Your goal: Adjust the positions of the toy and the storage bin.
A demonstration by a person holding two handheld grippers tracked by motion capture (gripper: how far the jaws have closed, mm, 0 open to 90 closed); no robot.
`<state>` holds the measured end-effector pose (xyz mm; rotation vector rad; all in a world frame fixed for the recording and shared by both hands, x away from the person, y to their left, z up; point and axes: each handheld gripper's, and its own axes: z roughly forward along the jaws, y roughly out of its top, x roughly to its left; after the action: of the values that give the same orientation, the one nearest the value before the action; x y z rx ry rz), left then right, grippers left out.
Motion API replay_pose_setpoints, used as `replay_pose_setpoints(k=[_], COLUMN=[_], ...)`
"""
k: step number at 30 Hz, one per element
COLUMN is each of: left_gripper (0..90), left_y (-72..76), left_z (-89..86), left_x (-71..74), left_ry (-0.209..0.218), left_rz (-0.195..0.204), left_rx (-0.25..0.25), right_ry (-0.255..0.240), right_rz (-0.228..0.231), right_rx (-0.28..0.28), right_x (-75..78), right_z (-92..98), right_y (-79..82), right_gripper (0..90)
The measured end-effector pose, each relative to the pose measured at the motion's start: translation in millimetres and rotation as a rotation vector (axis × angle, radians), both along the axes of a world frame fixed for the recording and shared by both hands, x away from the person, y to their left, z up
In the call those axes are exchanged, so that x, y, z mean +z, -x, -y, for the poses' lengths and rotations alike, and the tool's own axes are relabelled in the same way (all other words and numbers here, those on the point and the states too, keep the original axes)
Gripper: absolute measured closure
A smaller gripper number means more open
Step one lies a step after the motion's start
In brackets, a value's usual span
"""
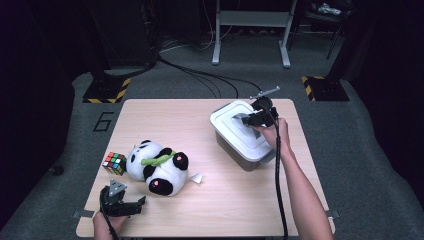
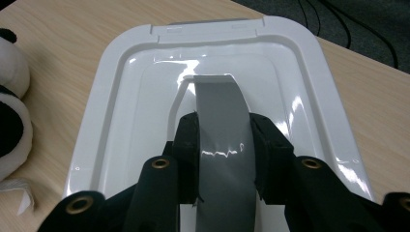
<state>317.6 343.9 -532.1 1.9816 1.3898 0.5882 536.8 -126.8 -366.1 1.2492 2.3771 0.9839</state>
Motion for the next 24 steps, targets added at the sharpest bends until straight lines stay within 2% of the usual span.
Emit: replay_pose_setpoints(k=[4, 7, 15, 24], left_gripper=[0.1, 0.1, 0.1, 0.1], left_y=[0.1, -0.1, 0.1, -0.2], left_z=[0.1, 0.1, 0.0, 0.2], left_x=[0.0, -0.1, 0.3, 0.0], left_ry=[0.000, 0.001, -0.001, 0.001], left_rz=[0.000, 0.002, -0.004, 0.001], left_rx=[0.001, 0.001, -0.001, 0.000], right_ry=[0.006, -0.009, -0.007, -0.017], right_rz=[0.008, -0.001, -0.013, -0.034], right_rx=[0.006, 0.008, 0.032, 0.028], right_x=[0.1, -0.7, -0.2, -0.3], right_z=[-9.2, -17.1, -43.9, -71.9], right_y=[6.7, 12.4, 25.2, 38.7], right_gripper=[67.0, 67.0, 67.0, 67.0])
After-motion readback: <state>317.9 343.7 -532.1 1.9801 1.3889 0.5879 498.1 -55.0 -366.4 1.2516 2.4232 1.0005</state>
